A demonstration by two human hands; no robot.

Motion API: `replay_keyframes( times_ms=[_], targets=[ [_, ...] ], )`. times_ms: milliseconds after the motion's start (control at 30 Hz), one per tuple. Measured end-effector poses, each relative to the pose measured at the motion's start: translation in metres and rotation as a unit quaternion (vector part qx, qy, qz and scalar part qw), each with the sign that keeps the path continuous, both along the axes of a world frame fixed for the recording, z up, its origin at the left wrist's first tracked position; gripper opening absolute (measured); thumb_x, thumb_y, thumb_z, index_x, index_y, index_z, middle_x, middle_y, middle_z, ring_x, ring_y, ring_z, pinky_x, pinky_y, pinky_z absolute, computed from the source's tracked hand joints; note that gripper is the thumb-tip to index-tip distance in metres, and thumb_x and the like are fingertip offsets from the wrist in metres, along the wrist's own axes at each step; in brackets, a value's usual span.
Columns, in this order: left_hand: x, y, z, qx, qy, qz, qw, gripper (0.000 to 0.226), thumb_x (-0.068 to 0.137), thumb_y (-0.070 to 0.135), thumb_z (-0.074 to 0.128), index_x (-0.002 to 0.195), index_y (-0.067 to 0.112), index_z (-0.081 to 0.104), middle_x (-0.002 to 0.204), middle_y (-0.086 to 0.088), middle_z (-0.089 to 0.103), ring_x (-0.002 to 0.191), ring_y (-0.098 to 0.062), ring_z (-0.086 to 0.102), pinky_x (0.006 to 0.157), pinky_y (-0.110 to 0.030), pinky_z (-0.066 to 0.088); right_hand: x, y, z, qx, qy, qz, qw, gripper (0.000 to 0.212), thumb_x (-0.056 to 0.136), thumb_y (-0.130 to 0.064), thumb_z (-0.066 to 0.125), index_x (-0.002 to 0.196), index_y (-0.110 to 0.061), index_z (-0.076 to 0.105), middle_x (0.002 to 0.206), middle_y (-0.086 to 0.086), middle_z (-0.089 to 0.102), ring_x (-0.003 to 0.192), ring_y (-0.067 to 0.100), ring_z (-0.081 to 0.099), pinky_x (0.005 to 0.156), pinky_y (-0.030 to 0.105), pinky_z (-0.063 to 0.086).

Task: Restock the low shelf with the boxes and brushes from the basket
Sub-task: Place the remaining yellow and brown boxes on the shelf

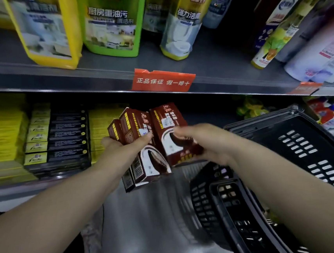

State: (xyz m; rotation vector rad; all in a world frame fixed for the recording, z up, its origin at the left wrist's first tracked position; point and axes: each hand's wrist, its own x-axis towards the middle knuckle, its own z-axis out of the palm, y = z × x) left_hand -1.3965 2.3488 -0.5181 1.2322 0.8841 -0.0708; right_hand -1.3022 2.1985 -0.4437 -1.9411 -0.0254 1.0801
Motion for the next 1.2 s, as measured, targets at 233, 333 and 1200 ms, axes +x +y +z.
replay_keyframes(
  times_ms=[233, 333, 1200],
  targets=[
    [0.025, 0.01, 0.001, -0.035, 0.005, 0.08, 0.996, 0.069, 0.069, 0.036, 0.079, 0.113, 0.02, 0.029, 0.087, 0.002, 0.056, 0.071, -0.013, 0.06, 0.051, -0.024, 0.044, 0.099, 0.039, -0.059, -0.304, -0.308, 0.174, 0.885, 0.04, 0.091, -0.02, 0.053, 0.127, -0.003, 0.048, 0.123, 0.017, 0.057, 0.105, 0.031, 0.058, 0.087, 0.034, 0.049],
    [0.025, 0.022, 0.0, -0.047, 0.018, 0.084, 0.995, 0.075, 0.068, 0.024, 0.08, 0.123, 0.02, 0.031, 0.095, -0.006, 0.063, 0.078, -0.024, 0.067, 0.066, -0.04, 0.056, 0.13, 0.049, -0.08, -0.415, -0.378, 0.311, 0.767, 0.047, 0.089, -0.014, 0.052, 0.134, -0.013, 0.042, 0.129, 0.016, 0.052, 0.114, 0.036, 0.051, 0.095, 0.041, 0.046],
    [0.029, 0.039, -0.011, -0.064, 0.03, 0.077, 0.995, 0.06, 0.069, 0.015, 0.078, 0.117, 0.021, 0.041, 0.091, -0.006, 0.067, 0.066, -0.021, 0.068, 0.044, -0.027, 0.051, 0.064, 0.065, -0.083, 0.017, 0.079, 0.086, 0.993, 0.022, 0.091, -0.027, 0.05, 0.105, -0.013, 0.06, 0.106, 0.009, 0.066, 0.105, 0.028, 0.06, 0.089, 0.038, 0.048]
  ],
)
